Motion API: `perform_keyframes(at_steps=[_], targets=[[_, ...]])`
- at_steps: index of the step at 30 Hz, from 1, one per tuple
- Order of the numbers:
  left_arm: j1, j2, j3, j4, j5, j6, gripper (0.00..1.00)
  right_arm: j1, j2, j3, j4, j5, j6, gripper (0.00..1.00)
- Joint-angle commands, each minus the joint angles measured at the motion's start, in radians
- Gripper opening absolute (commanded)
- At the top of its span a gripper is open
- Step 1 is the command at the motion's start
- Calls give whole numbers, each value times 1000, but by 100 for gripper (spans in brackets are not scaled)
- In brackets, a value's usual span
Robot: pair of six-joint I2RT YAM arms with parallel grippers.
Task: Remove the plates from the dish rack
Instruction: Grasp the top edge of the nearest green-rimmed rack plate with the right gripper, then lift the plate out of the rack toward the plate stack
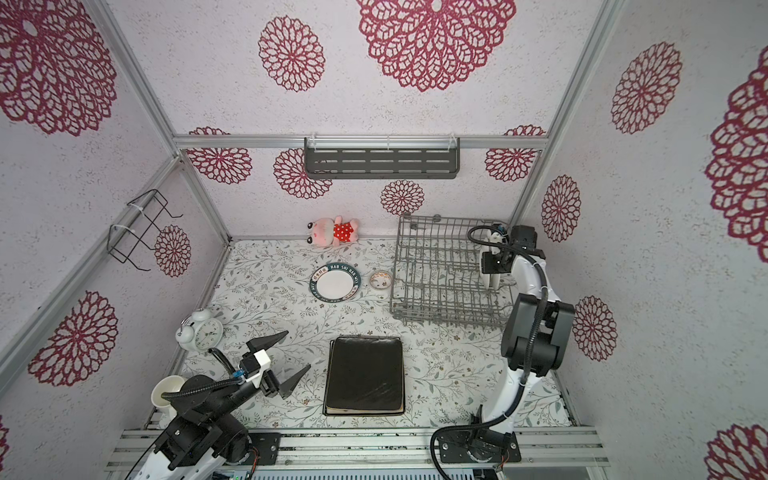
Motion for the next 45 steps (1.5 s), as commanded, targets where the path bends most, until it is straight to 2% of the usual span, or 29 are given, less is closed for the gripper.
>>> perform_keyframes(at_steps=[1,19,29,34,41,45], targets=[[10,-14,-8,3,12,10,97,-16,-60,63,-8,14,-23,3],[10,-7,-9,4,10,11,97,-55,-68,153,-114,-162,-26,0],[9,-20,-9,3,23,9,97,-21,-162,141,-112,-338,-3,0],[10,-29,-9,3,21,9,97,90,-212,148,-104,-347,-3,0],[12,-40,-10,1,19,11,97,373,-272,105,45,-197,-45,0],[15,-48,-9,0,7,13,97,570,-279,37,183,-58,-139,0]])
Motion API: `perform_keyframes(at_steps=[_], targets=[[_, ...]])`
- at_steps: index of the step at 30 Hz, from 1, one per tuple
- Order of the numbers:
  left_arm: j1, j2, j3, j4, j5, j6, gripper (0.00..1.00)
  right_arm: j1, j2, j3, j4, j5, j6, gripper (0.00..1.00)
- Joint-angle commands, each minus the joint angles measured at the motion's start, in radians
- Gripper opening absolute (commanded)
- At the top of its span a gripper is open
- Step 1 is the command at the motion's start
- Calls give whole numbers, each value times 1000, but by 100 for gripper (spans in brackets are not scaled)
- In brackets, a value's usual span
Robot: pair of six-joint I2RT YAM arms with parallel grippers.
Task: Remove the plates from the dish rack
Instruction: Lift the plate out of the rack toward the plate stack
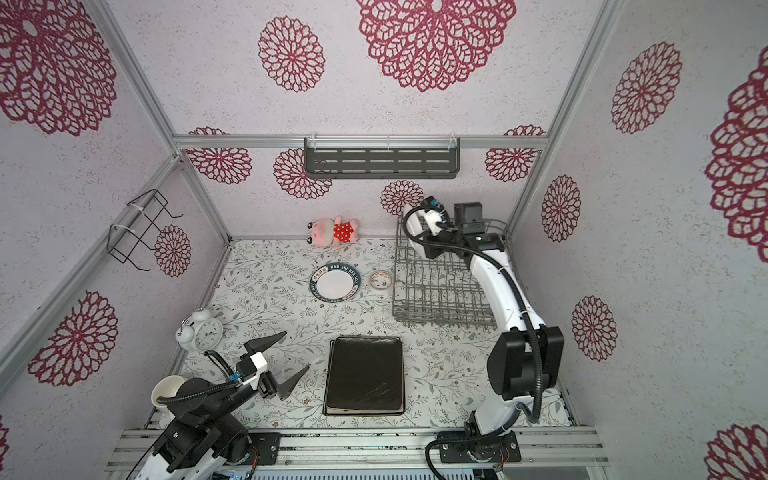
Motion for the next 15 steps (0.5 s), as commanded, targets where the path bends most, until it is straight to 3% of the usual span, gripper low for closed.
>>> perform_keyframes(at_steps=[1,8,15], targets=[[13,-17,-7,0,2,13,97,129,-36,-13,159,146,-125,0],[21,-20,-6,-2,3,12,97,365,111,-12,240,479,-400,0],[26,-14,-7,0,5,11,97,492,258,-21,345,632,-563,0]])
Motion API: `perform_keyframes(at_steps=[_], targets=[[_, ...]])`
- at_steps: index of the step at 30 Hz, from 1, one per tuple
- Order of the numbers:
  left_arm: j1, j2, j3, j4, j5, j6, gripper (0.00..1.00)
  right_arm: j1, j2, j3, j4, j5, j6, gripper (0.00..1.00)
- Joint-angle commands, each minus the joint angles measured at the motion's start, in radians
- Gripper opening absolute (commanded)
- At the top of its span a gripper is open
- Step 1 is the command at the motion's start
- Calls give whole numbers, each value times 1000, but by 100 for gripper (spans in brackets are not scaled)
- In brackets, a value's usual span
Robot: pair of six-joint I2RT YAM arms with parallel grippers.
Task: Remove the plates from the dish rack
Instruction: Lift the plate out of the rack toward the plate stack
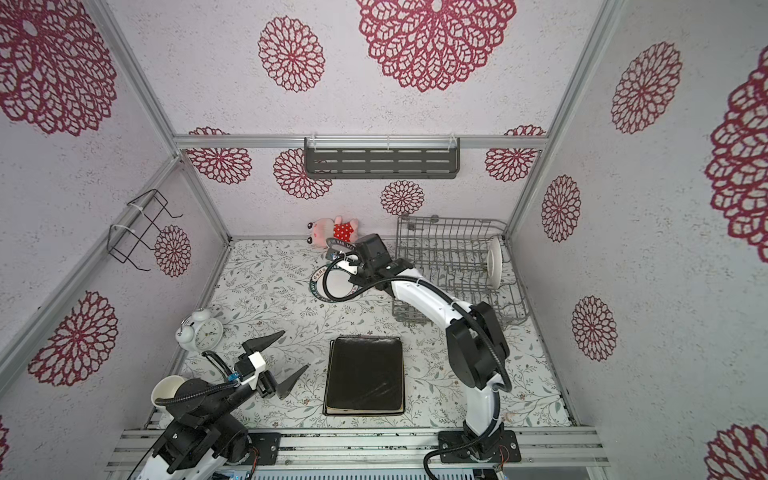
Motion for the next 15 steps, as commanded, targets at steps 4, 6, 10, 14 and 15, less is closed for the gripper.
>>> perform_keyframes(at_steps=[4,6,10,14,15], targets=[[10,-4,-8,1,11,10,97,92,73,-3,190,205,-223,0],[11,-6,-7,-1,13,10,97,114,97,-6,212,242,-261,0],[12,-11,-7,1,17,8,97,145,121,-6,223,261,-297,0],[13,-18,-7,1,19,7,97,170,140,-2,217,288,-326,0],[12,-19,-8,1,19,7,98,174,143,-1,213,291,-330,0]])
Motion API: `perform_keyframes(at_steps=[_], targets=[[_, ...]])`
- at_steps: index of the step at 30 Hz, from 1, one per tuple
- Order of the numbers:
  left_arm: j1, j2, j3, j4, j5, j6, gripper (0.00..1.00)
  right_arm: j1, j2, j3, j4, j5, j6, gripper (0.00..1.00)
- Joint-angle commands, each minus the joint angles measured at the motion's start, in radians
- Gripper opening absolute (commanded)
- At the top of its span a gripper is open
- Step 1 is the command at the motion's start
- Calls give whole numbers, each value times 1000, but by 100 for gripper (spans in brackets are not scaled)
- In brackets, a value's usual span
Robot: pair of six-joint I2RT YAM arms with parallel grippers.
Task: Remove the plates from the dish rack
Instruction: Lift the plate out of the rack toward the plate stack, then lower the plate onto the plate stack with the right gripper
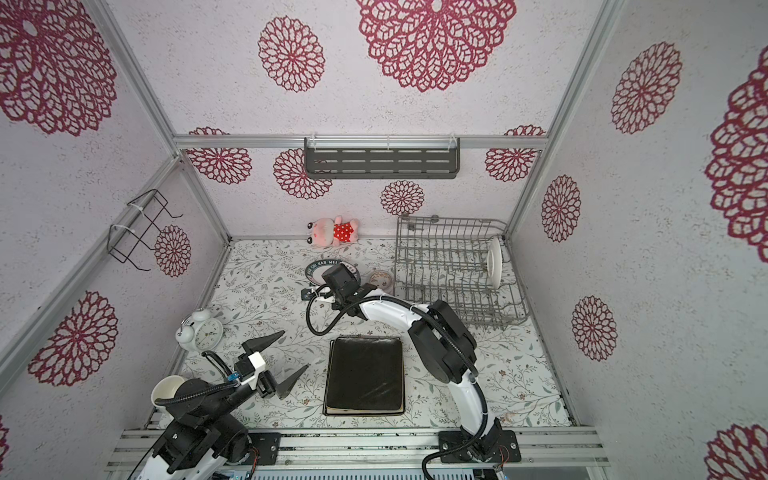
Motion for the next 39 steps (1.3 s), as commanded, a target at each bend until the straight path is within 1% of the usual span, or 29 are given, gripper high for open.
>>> perform_keyframes(at_steps=[1,14,39], targets=[[11,-17,-7,2,17,6,97,12,-9,21,64,62,-53,0],[12,-30,-6,-2,29,-1,97,27,20,4,61,127,-157,0],[15,-30,-7,-4,34,0,97,30,87,12,72,163,-183,0]])
